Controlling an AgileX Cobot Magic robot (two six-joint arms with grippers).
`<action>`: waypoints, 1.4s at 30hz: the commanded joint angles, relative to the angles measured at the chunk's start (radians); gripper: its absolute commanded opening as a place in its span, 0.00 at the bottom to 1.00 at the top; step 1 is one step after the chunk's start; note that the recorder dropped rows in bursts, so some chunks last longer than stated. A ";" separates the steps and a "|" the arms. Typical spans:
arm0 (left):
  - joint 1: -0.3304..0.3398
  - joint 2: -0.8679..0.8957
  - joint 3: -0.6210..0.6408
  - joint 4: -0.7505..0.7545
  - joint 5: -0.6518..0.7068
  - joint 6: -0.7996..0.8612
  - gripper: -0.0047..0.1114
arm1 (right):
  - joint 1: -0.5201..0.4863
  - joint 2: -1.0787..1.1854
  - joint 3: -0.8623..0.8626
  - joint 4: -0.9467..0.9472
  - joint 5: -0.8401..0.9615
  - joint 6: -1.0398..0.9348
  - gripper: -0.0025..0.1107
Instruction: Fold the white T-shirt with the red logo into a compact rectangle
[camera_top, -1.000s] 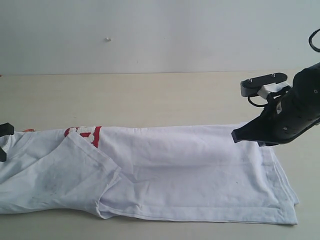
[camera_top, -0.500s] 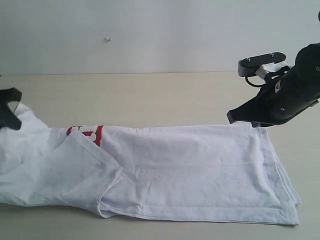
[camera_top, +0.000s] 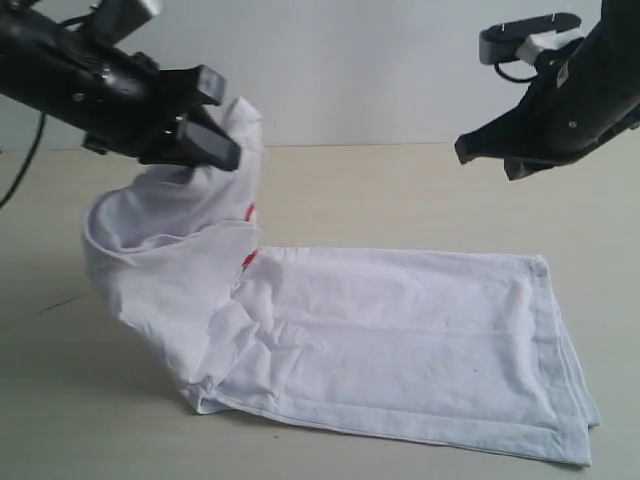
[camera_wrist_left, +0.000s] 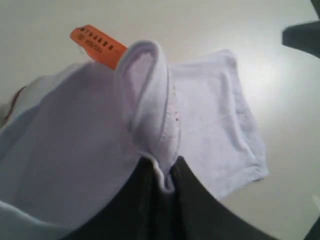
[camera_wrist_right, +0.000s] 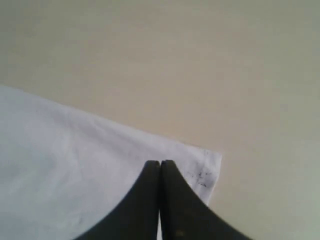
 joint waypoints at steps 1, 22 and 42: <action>-0.175 -0.007 -0.009 -0.042 -0.142 0.000 0.04 | -0.001 -0.056 -0.069 -0.001 0.038 -0.005 0.10; -0.320 0.057 -0.022 -0.002 -0.301 0.005 0.60 | -0.008 -0.120 0.003 0.150 0.214 -0.122 0.34; -0.144 -0.191 0.079 0.144 -0.074 -0.003 0.60 | -0.104 0.167 0.229 0.597 -0.010 -0.470 0.48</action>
